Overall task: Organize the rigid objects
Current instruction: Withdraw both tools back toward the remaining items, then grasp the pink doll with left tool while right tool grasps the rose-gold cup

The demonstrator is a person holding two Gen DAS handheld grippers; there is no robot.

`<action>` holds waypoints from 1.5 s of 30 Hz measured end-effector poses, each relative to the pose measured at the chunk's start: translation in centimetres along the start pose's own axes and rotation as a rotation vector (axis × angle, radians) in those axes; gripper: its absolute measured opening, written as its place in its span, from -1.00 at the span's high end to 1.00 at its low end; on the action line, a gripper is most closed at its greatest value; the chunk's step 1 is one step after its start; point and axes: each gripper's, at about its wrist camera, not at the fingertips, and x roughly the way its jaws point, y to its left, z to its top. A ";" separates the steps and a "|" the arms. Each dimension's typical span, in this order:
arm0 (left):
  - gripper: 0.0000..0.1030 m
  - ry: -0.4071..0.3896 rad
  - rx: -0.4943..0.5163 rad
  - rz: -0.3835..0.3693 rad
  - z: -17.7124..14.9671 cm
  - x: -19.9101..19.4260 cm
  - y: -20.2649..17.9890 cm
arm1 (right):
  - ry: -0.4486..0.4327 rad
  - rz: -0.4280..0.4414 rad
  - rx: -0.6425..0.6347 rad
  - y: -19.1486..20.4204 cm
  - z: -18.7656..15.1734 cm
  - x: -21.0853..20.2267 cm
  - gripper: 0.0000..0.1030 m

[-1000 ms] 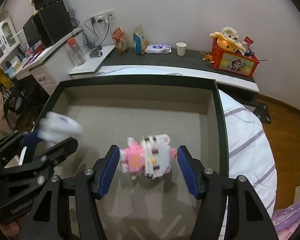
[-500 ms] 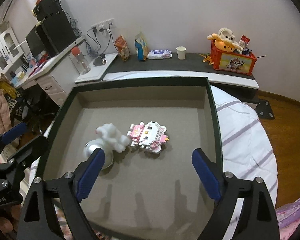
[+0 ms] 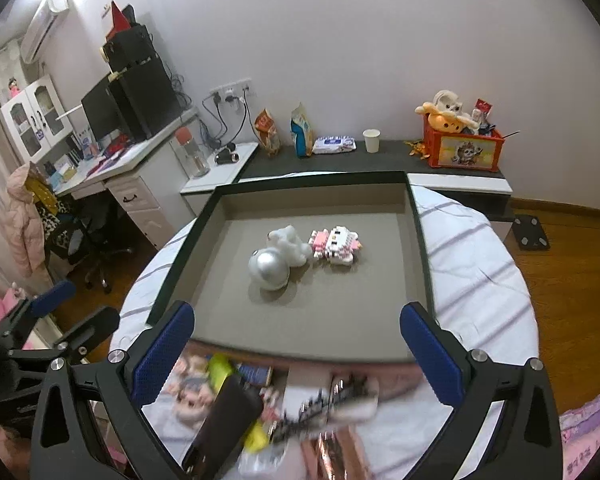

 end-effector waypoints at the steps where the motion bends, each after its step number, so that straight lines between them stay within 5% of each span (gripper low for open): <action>1: -1.00 -0.001 0.001 0.000 -0.3 -0.3 0.0 | -0.007 -0.008 0.002 0.0 -0.5 -0.8 -1.00; 9: -1.00 0.005 0.012 -0.001 -4.1 -2.4 -0.3 | -0.032 -0.059 0.020 -0.7 -4.4 -4.6 -1.00; 20: -1.00 0.087 -0.009 0.021 -8.5 -1.3 0.3 | 0.050 -0.080 0.097 -3.7 -10.4 -5.0 -1.00; 45: -0.99 0.220 0.026 -0.011 -8.5 7.5 -1.7 | 0.145 -0.131 0.039 -4.2 -10.5 0.3 -0.98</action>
